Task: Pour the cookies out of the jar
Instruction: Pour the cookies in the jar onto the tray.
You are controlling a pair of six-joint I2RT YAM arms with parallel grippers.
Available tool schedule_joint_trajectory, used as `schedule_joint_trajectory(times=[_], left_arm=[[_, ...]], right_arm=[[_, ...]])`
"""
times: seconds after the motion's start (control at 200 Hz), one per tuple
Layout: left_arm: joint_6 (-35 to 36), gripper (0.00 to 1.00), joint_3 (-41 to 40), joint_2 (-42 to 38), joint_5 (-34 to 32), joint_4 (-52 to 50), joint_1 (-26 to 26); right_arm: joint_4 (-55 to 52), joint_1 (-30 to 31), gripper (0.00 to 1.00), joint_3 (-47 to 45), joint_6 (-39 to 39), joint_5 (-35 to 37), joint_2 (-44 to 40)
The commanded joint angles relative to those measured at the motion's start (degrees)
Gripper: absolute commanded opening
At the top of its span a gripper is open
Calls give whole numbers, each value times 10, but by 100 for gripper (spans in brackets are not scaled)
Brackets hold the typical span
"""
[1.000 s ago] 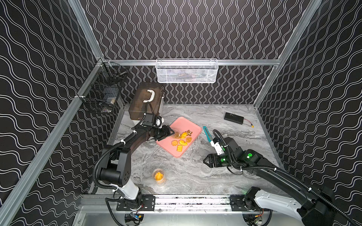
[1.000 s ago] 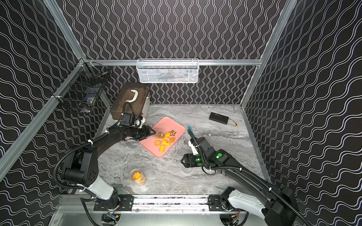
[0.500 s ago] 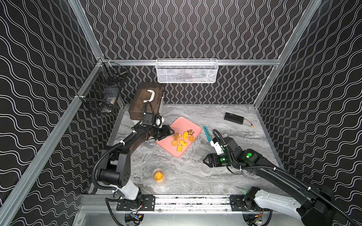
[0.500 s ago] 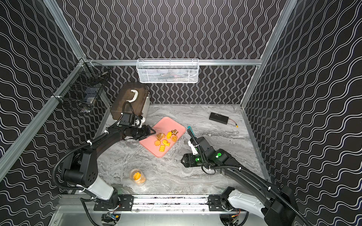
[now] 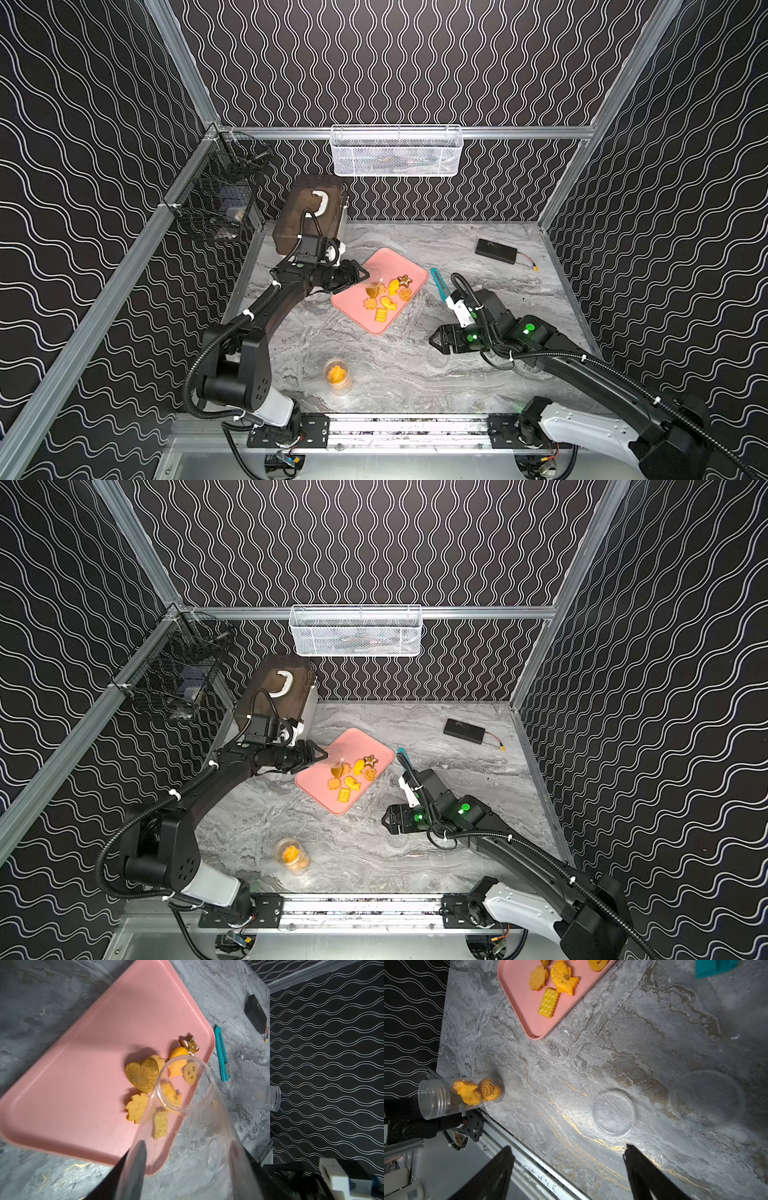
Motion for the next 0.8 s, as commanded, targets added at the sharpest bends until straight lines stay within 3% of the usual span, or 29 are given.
schedule_joint_trajectory(times=[0.0,0.05,0.38,0.796], left_arm=[[-9,46,-12,-15,40,18,11],[-22,46,-20,-22,56,30,17],[-77,46,-53,-89,126,69,27],[-155,47,-94,-197,203,121,27]], right_arm=[[-1,1,93,8,7,7,-1],[-2,1,100,10,8,8,-2],[3,-12,100,34,40,-2,-37],[14,-99,100,127,94,-172,-51]])
